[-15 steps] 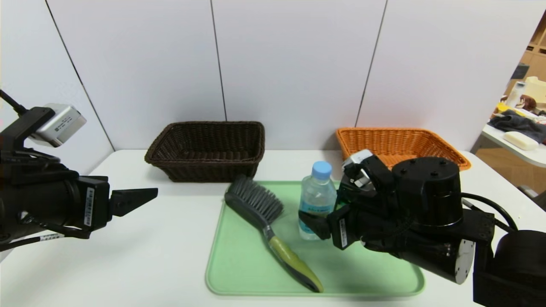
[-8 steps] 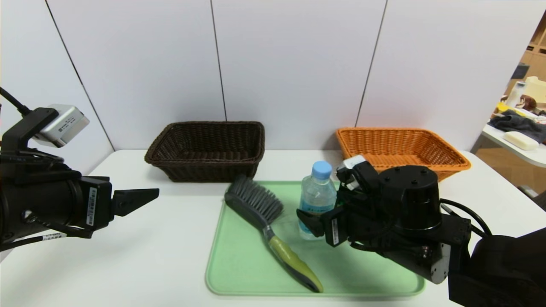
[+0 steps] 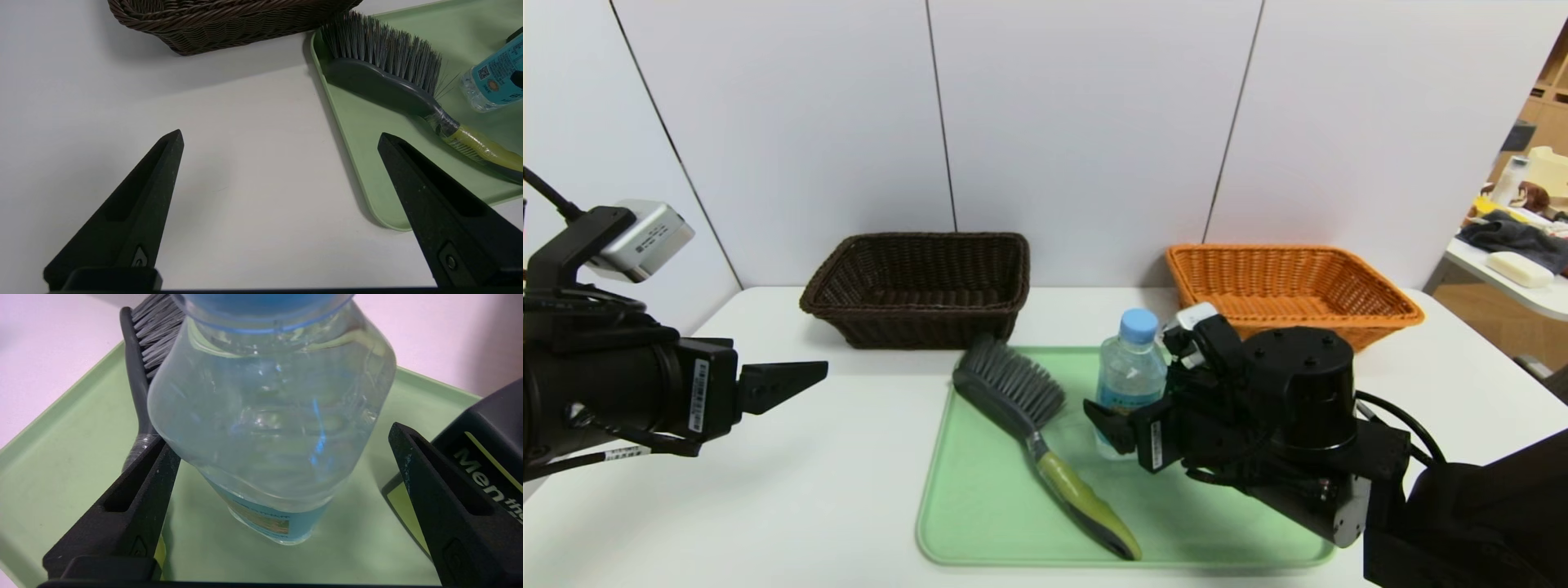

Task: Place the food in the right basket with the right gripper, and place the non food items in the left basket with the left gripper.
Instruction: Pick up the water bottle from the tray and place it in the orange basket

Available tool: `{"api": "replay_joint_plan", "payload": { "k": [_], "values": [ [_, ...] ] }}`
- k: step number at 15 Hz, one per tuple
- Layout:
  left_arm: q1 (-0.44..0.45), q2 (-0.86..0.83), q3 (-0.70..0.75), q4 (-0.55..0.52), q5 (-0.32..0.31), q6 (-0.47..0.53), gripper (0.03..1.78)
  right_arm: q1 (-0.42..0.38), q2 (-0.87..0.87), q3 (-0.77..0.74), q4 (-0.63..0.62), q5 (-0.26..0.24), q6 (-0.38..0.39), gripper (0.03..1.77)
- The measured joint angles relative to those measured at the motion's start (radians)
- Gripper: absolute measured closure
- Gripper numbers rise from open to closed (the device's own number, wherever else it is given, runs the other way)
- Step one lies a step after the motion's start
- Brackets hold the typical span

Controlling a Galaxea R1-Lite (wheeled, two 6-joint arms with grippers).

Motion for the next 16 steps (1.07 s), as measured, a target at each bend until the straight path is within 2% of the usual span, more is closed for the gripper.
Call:
{"api": "replay_joint_plan", "payload": {
  "k": [4, 5, 16],
  "values": [
    [-0.004, -0.001, 0.001, 0.000, 0.000, 0.000, 0.12, -0.017, 0.063, 0.017, -0.187, 0.020, -0.001, 0.09],
    [-0.004, -0.001, 0.001, 0.000, 0.000, 0.000, 0.12, -0.020, 0.077, 0.022, -0.203, 0.021, -0.001, 0.09],
    [-0.006, -0.001, 0.007, 0.000, -0.001, 0.000, 0.12, -0.024, 0.130, 0.019, -0.208, 0.016, 0.000, 0.09]
  ]
}}
